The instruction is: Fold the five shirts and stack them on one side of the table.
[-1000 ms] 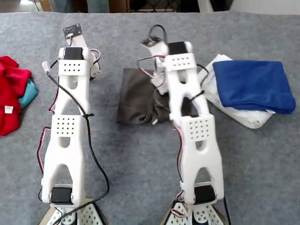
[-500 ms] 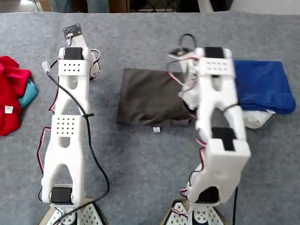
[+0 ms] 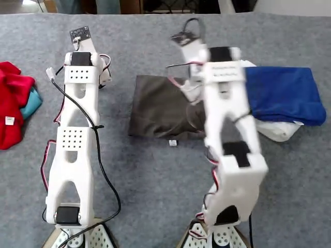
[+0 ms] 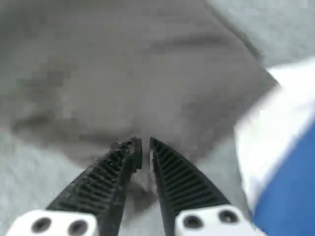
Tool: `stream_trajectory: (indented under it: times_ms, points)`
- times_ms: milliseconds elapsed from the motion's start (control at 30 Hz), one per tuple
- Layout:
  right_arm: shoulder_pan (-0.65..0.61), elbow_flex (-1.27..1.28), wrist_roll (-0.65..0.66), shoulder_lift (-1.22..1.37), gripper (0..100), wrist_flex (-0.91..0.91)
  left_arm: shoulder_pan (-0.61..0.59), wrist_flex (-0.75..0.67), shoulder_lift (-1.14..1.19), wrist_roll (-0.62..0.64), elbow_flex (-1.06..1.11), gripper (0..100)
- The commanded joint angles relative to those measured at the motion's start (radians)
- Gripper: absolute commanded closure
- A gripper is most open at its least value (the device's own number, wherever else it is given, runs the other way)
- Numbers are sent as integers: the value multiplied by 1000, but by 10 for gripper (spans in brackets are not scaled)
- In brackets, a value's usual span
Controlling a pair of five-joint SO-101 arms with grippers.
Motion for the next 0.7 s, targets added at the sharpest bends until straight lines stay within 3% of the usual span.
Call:
stream_trajectory:
  times_ms: [0, 300, 667]
  points:
    - [-46, -77, -44, 104, 956, -38, -4, 0, -17, 5, -45, 971]
    - [0, -208, -41, 168, 956, 267, -5, 0, -17, 5, -45, 971]
    - [40, 278, -37, -128, 956, 201, -8, 0, -17, 5, -45, 971]
